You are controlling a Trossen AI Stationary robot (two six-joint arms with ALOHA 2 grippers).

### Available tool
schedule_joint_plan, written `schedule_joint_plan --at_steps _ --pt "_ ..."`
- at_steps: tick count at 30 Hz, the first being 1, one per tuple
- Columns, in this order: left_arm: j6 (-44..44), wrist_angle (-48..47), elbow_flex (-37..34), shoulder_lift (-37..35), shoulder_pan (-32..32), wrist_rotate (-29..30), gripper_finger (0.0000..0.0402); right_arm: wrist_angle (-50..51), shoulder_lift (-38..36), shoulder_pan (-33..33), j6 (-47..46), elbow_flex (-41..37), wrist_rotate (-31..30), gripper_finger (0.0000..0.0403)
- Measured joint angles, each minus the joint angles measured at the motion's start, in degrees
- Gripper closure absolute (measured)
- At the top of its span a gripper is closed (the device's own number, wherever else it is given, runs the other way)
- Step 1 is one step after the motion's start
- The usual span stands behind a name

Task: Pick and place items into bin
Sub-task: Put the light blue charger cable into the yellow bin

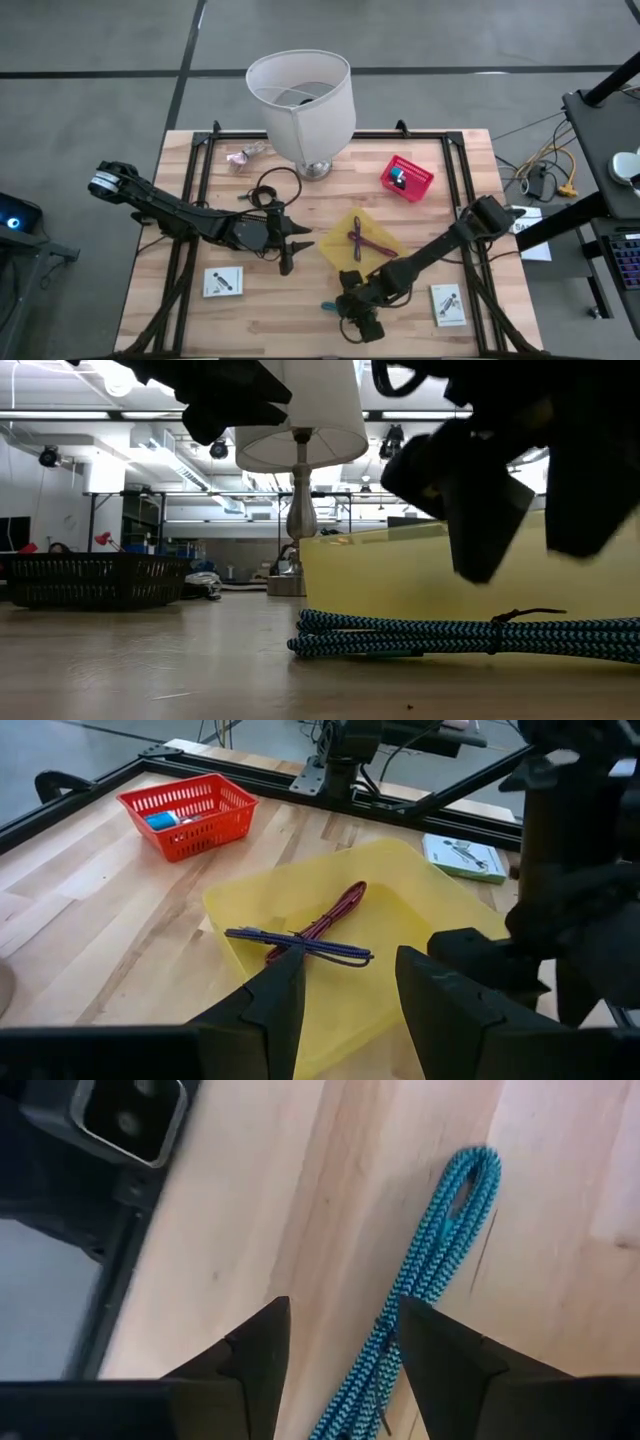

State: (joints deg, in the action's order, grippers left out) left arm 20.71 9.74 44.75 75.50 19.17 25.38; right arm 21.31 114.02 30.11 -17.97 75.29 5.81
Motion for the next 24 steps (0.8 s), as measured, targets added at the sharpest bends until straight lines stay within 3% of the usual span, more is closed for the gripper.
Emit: schedule_joint_plan --at_steps 10,24 --pt "0.0 0.0 0.0 0.0 0.0 0.0 0.0260 2.9 1.2 0.0 -1.5 0.0 -4.6 0.0250" --pt "0.0 0.0 0.0 0.0 -0.1 0.0 0.0260 8.9 0.9 0.0 -1.2 0.0 -1.2 0.0265"
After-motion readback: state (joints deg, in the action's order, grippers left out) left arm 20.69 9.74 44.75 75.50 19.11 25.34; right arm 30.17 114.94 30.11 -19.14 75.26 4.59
